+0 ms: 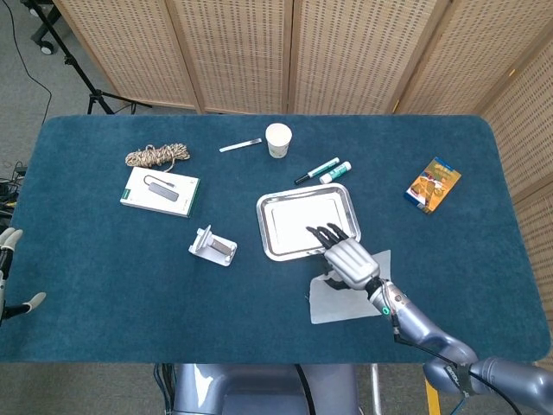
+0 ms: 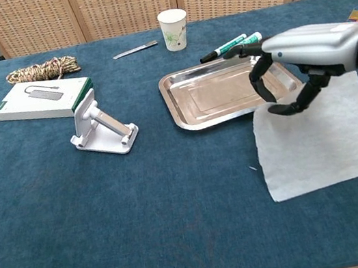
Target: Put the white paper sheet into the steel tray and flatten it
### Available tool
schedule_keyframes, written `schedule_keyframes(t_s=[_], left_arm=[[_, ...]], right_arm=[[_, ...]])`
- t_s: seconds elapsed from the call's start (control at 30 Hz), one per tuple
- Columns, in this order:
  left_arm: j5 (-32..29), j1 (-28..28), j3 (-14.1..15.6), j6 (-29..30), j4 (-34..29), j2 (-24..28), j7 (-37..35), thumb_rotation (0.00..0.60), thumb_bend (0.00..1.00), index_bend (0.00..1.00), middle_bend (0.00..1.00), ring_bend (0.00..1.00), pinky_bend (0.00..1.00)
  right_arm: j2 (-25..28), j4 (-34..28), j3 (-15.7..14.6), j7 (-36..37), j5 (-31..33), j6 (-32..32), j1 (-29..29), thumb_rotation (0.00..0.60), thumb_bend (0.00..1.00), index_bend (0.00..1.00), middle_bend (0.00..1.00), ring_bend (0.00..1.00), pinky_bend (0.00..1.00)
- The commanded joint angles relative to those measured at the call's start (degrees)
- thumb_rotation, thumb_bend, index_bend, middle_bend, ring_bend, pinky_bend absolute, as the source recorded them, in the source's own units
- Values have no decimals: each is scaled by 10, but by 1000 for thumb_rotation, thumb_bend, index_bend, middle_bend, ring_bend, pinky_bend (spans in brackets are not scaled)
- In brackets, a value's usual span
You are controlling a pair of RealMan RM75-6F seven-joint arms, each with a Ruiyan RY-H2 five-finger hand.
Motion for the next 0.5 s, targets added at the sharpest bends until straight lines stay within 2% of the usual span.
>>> schedule_keyframes(t_s=[0.03, 0.1, 0.27, 0.37, 0.5], left_arm=[[2, 1, 0, 3, -1, 1, -2, 600, 0, 0, 0, 0, 0], [2, 2, -1, 5, -1, 2, -5, 600, 0, 0, 0, 0, 0], [-6, 1, -6, 8, 5, -3, 10, 600, 0, 0, 0, 0, 0], [-11, -2, -9, 1, 5, -7, 13, 600, 0, 0, 0, 0, 0], [-26, -9, -13, -16, 10, -10, 19, 600, 0, 0, 0, 0, 0]], right_arm=[[-18, 20, 36, -38, 42, -23, 33, 600, 508, 641, 8, 0, 0], [-36, 42, 60, -71, 79, -42, 59, 600, 514, 641, 8, 0, 0], [-75, 84, 98, -140, 154, -76, 117, 600, 517, 641, 8, 0, 0], [-101, 116, 111, -174, 188, -92, 152, 600, 516, 642, 8, 0, 0], [-151, 191, 122, -211, 238, -121, 205, 600, 517, 645, 11, 0, 0]])
